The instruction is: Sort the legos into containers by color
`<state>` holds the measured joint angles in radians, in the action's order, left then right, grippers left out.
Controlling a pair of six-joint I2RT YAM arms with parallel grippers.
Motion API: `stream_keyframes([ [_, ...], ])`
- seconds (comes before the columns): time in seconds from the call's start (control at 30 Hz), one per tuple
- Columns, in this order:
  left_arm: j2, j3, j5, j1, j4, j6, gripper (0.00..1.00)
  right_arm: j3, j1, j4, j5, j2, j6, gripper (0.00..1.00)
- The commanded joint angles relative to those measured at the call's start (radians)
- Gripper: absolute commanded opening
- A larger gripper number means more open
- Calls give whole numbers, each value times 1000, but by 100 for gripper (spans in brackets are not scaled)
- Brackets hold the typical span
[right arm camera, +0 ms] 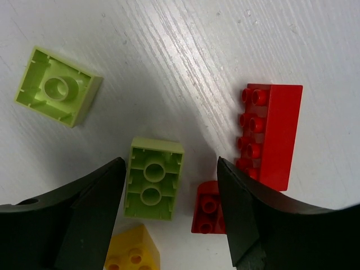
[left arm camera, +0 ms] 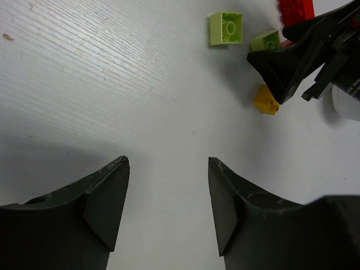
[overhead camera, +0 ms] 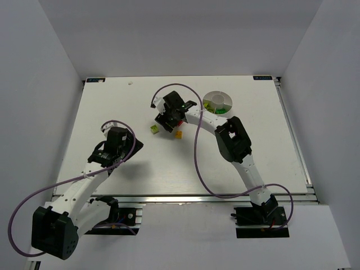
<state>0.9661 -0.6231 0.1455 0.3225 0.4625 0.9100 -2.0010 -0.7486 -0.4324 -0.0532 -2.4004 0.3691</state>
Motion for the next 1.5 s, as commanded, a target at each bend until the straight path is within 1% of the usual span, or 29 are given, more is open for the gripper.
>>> stream_keyframes([
  [0.0, -24, 2, -3, -5, -10, 1, 68, -51, 8, -9, -34, -11, -7, 70],
  [0.1, -29, 5, -4, -5, -10, 4, 68, -45, 9, -8, -60, -11, 4, 65],
  [0.17, -32, 6, -6, -5, -10, 4, 68, -44, 11, -8, -79, -9, 13, 59],
  [0.2, -30, 6, -4, -5, -10, 4, 68, -44, 11, -6, -94, -6, 16, 56],
  [0.23, -32, 6, -4, -5, -8, 4, 68, -42, 12, -5, -102, -3, 17, 49],
  [0.3, -33, 5, -4, -5, -8, 4, 68, -42, 17, 1, -134, 10, 18, 42],
  [0.33, -33, 5, -4, -5, -8, 4, 68, -42, 17, 4, -142, 17, 13, 34],
  [0.4, -35, 3, -4, -5, -12, 6, 68, -35, 26, 11, -186, 59, 8, 22],
  [0.43, -33, 5, -6, -5, -13, 6, 68, -22, 32, 17, -204, 81, 4, 9],
  [0.47, -35, 6, -9, -5, -16, 6, 68, -4, 37, 46, -241, 140, -1, 3],
  [0.5, -35, 8, -9, -5, -18, 7, 68, 52, 41, 67, -264, 179, -2, 0],
  [0.53, -35, 10, -11, -5, -21, 7, 68, 89, 57, 89, -287, 219, -7, 0],
  [0.57, -35, 13, -12, -5, -24, 7, 68, 131, 67, 116, -348, 309, -7, 0],
  [0.6, -36, 17, -17, -5, -27, 9, 68, 222, 83, 171, -393, 358, -9, 0],
  [0.63, -36, 17, -18, -5, -33, 9, 68, 275, 119, 207, -433, 406, -19, 0],
  [0.67, -38, 20, -20, -5, -35, 9, 68, 322, 142, 245, -507, 497, -68, 0],
  [0.73, -40, 20, -21, -5, -38, 7, 68, 436, 227, 329, -569, 572, -128, 0],
  [0.77, -40, 22, -21, -5, -39, 7, 68, 465, 253, 352, -586, 631, -163, 0],
  [0.8, -40, 23, -21, -5, -41, 7, 68, 488, 282, 369, -585, 658, -232, 0],
  [0.83, -40, 26, -24, -7, -47, 6, 68, 522, 340, 385, -582, 678, -261, 0],
  [0.9, -40, 31, -29, -8, -59, 6, 68, 556, 405, 408, -564, 739, -355, 0],
  [0.93, -35, 34, -34, -8, -64, 7, 68, 585, 469, 422, -556, 756, -387, 0],
  [0.97, -33, 36, -38, -8, -70, 7, 68, 594, 498, 449, -536, 779, -419, 0],
  [1.03, -24, 39, -46, -8, -84, 7, 68, 599, 587, 455, -507, 785, -500, 0],
  [1.1, -12, 40, -58, -8, -102, 9, 68, 582, 641, 458, -514, 761, -554, 0],
  [1.13, -7, 40, -63, -8, -105, 9, 68, 570, 690, 454, -517, 744, -612, 0],
  [1.23, 13, 31, -72, -8, -111, 7, 68, 495, 738, 439, -559, 658, -692, 0],
  [1.27, 19, 28, -75, -8, -113, 6, 68, 460, 767, 436, -556, 620, -690, 0],
  [1.47, 6, 40, -70, -8, -110, 15, 68, 340, 784, 396, -513, 482, -627, 0],
])
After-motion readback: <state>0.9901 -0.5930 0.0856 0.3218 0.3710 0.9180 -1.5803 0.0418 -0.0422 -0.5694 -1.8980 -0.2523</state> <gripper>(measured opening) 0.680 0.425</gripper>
